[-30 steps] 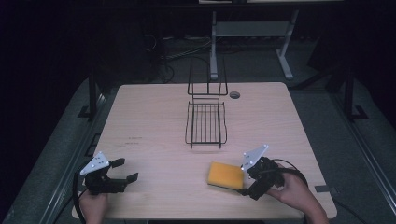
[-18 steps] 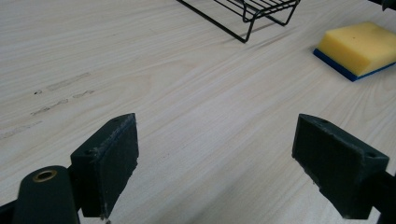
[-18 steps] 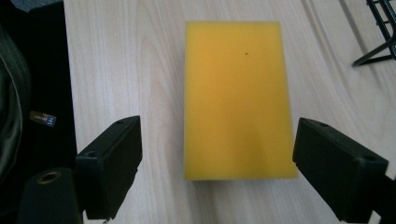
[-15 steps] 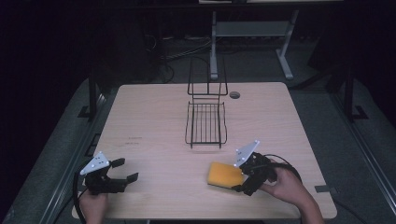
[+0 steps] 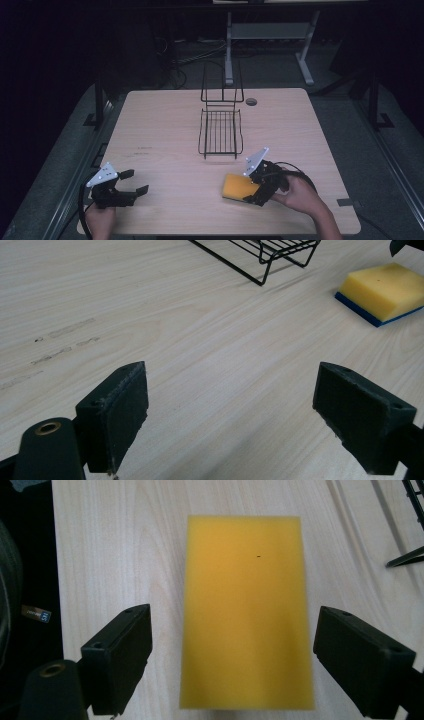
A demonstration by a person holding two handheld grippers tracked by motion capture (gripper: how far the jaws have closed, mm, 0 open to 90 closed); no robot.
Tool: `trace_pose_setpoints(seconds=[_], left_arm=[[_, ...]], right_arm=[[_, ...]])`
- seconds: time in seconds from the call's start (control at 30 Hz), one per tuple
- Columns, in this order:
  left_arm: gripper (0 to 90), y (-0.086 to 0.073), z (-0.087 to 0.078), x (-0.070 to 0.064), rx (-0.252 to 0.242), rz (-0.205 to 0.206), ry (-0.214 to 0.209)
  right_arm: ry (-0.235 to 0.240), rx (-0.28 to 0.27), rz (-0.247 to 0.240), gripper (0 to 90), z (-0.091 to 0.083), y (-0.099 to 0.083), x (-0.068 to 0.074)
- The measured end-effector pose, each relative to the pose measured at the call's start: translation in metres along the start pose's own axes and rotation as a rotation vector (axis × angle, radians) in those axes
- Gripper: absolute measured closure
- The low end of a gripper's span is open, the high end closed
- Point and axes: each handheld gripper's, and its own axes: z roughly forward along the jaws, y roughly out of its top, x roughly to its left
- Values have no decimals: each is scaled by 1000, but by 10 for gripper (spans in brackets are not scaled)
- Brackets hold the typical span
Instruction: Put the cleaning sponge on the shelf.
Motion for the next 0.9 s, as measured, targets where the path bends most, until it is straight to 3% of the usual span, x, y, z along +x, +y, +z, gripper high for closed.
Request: trace_pose_setpoints(seconds=[0.9], left_arm=[[141,0,0,0,-1,0,-2]], right_arm=[[9,70,4,154,25,8,-8]])
